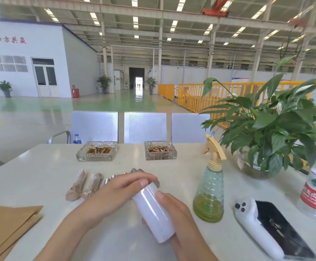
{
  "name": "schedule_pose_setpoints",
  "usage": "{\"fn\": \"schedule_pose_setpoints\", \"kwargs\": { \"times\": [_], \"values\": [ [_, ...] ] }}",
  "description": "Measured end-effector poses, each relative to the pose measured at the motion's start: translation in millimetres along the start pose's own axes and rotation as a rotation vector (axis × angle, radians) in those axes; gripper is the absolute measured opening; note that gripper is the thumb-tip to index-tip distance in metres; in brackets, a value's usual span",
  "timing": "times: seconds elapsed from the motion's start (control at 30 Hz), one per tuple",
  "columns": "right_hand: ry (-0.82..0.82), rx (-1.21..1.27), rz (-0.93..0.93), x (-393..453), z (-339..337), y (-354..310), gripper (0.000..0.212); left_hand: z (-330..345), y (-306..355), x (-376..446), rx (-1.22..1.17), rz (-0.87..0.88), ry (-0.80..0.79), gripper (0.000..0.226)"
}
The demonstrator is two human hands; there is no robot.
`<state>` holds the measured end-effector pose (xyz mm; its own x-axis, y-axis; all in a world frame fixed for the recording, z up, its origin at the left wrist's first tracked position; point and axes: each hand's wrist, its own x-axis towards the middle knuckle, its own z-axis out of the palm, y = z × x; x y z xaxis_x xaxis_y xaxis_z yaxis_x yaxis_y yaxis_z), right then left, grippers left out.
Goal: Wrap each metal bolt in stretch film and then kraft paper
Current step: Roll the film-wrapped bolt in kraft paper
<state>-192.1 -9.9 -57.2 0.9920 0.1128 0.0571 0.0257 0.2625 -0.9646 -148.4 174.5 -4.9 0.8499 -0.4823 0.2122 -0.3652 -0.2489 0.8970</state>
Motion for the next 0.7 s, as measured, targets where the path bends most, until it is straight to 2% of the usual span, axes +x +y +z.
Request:
{"fn": "schedule_pose_setpoints", "kwargs": {
  "times": [0.07,0.17,0.3,0.37,0.47,0.57,0.7],
  "values": [
    [-0.037,-0.013,0.007,-3,-2,-1,0.057,-3,2,-11,-0.142,-0.007,-0.059,0.037],
    [-0.083,-0.014,0.027,-3,1,-4,0.056,3,-3,-18,-0.162,-0.042,-0.054,0.043],
    [-0.027,0.238,0.133,1,-1,-7,0.071,14,-7,-15,-0.273,-0.109,0.284,0.035],
    [0.005,0.231,0.080,2,-3,-3,0.071,15,-8,-16,-0.272,-0.161,0.337,0.042],
    [0.095,0.144,-0.012,3,-2,2,0.081,16,-6,-22,-0.230,-0.199,0.141,0.052],
    [0.140,0.057,-0.083,5,-2,5,0.078,20,-4,-28,-0.216,-0.236,-0.039,0.059],
    [0.116,-0.045,-0.116,8,-5,11,0.058,36,-4,-29,-0.279,-0.218,-0.053,0.052]
  ]
}}
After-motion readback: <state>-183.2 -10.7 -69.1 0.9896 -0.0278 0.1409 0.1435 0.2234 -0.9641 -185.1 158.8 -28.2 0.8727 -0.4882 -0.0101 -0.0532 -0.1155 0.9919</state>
